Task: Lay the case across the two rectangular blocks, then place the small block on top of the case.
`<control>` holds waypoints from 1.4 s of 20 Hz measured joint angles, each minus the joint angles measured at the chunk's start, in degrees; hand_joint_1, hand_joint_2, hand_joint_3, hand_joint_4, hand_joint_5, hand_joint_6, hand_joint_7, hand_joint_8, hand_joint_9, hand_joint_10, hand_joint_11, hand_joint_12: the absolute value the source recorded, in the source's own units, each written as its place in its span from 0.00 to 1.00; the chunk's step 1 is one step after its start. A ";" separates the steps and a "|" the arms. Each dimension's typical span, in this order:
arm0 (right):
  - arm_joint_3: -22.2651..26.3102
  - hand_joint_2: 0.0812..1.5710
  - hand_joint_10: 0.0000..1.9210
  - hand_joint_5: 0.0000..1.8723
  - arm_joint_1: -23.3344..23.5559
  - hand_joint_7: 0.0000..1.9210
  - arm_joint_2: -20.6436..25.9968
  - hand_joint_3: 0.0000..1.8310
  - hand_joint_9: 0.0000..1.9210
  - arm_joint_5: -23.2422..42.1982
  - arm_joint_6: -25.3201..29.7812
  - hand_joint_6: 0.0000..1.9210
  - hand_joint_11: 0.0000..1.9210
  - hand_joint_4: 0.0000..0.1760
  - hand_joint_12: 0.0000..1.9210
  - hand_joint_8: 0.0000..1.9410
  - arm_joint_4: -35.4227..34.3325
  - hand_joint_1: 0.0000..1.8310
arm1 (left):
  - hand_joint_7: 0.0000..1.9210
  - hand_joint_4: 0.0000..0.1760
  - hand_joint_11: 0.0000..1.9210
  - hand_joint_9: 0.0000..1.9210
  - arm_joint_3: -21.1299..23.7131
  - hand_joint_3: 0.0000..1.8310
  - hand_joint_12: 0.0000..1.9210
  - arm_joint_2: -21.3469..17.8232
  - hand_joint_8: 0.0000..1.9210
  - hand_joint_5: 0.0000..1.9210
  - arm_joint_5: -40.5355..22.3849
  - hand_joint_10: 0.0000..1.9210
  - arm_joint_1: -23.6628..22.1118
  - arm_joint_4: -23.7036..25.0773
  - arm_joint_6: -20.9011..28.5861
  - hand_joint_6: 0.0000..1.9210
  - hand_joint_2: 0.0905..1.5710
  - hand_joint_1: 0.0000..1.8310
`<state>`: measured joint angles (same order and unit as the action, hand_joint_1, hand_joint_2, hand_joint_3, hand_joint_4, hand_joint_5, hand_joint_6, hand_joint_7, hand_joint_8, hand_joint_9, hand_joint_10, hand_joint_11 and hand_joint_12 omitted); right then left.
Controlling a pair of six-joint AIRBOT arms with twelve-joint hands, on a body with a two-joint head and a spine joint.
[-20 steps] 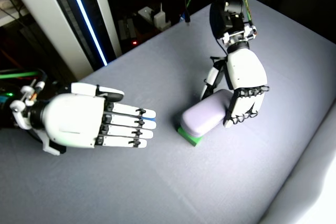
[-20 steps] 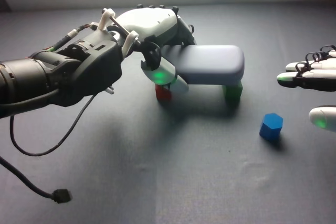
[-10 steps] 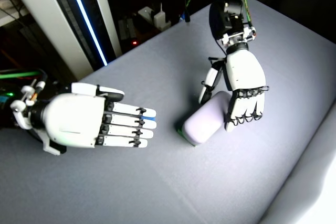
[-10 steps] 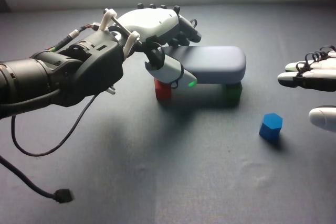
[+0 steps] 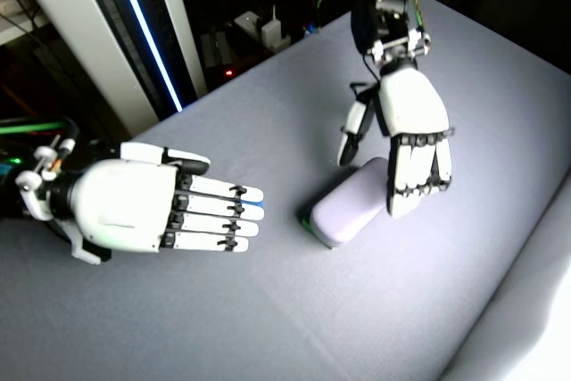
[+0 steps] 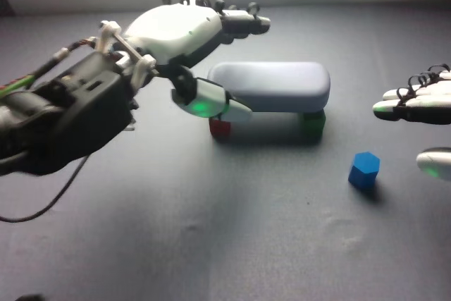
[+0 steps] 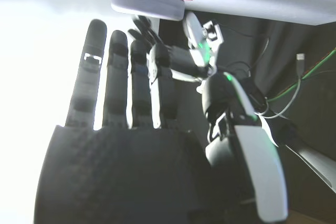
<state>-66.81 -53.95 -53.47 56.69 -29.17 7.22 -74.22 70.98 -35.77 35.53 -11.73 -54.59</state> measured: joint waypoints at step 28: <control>-9.31 0.67 0.01 0.29 11.74 0.30 -8.22 0.00 0.37 -18.08 6.86 0.00 0.18 0.00 0.58 0.00 20.17 0.56 | 0.07 0.16 0.00 0.06 21.55 0.00 0.17 -22.80 0.00 0.10 -31.10 0.00 28.28 -4.83 2.43 0.00 0.58 0.46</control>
<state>-76.12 -42.22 -61.69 38.61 -22.31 27.40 -52.66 48.18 -66.87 63.81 -16.56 -52.16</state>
